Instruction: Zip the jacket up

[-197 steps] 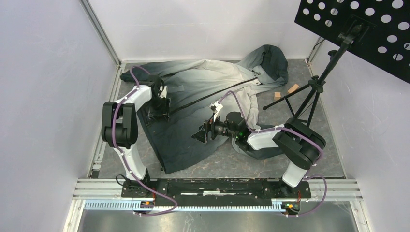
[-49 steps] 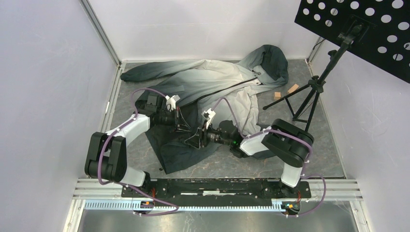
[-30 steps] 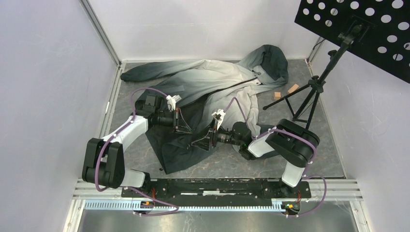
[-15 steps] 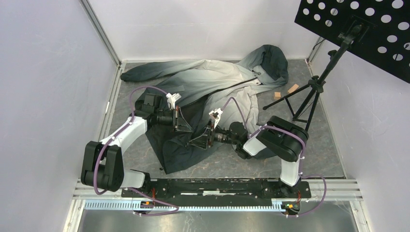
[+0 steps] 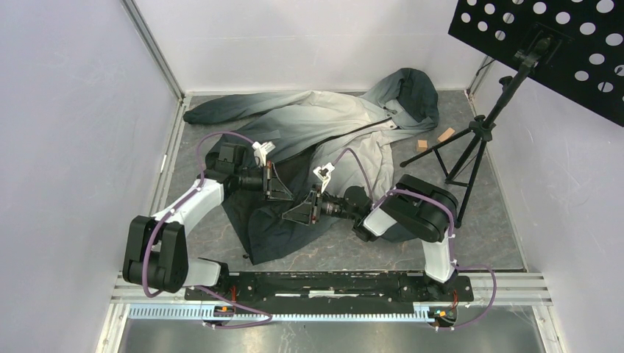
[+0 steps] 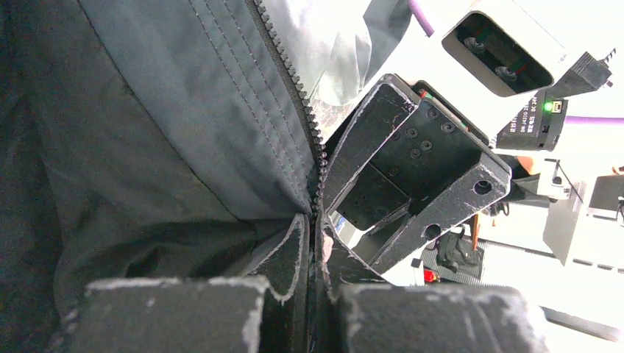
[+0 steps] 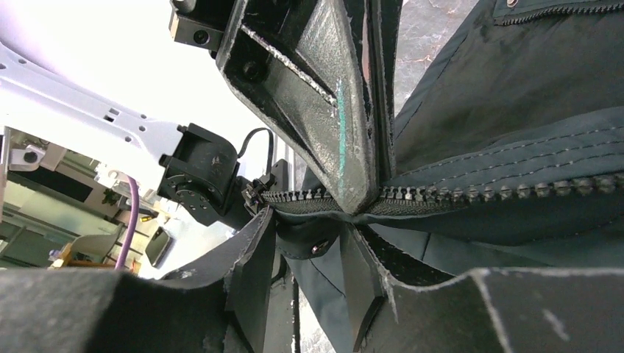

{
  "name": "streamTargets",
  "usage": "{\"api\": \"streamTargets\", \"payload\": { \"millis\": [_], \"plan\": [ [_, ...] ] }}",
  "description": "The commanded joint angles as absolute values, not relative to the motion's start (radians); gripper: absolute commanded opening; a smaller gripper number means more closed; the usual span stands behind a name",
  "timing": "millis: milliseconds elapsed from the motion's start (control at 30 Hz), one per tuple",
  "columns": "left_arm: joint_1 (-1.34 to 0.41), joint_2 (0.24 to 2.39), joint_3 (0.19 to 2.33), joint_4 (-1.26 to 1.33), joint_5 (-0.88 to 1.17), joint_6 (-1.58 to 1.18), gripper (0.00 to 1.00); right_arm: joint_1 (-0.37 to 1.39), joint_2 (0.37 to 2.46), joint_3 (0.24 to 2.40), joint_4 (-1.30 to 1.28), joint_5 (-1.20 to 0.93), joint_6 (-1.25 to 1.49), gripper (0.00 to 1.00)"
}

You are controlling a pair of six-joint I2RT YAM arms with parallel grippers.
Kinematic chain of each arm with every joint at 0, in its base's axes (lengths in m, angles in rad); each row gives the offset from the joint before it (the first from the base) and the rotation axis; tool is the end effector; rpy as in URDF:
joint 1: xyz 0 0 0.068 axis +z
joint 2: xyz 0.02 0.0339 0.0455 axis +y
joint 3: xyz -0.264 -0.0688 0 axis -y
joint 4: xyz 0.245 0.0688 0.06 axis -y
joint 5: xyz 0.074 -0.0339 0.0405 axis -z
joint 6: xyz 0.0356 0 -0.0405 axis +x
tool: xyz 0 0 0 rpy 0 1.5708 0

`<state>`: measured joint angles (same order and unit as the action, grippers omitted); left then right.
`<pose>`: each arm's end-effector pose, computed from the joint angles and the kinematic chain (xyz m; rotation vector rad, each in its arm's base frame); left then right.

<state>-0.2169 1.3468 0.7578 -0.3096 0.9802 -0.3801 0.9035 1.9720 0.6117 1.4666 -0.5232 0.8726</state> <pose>0.2445 -0.0841 0.2113 0.2498 2.4248 -1.4682 0.1947 0.2759 0.1406 -0.5319 1.6901 1.7524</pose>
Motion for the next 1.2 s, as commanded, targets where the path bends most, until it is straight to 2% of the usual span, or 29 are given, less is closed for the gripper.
{"api": "streamTargets", "payload": {
  "millis": [0, 433, 667, 900, 1033, 1167],
  "plan": [
    [-0.222, 1.302, 0.762, -0.263, 1.034, -0.417, 0.02, 0.909, 1.981, 0.651, 1.629, -0.521, 0.894, 0.44],
    [-0.222, 1.29, 0.749, -0.262, 1.035, -0.417, 0.02, 0.911, 2.018, 0.668, 1.695, -0.505, 0.938, 0.47],
    [-0.222, 1.289, 0.748, -0.26, 1.034, -0.417, 0.02, 0.91, 2.019, 0.663, 1.714, -0.501, 0.942, 0.32],
    [-0.222, 1.284, 0.747, -0.261, 1.025, -0.423, 0.02, 0.909, 2.03, 0.667, 1.731, -0.508, 0.943, 0.01],
    [-0.222, 1.277, 0.761, -0.287, 0.998, -0.426, 0.04, 0.907, 2.034, 0.664, 1.737, -0.517, 0.937, 0.0],
    [-0.222, 1.252, 0.796, -0.344, 0.945, -0.413, 0.21, 0.906, 2.045, 0.654, 1.761, -0.54, 0.918, 0.0]
  ]
}}
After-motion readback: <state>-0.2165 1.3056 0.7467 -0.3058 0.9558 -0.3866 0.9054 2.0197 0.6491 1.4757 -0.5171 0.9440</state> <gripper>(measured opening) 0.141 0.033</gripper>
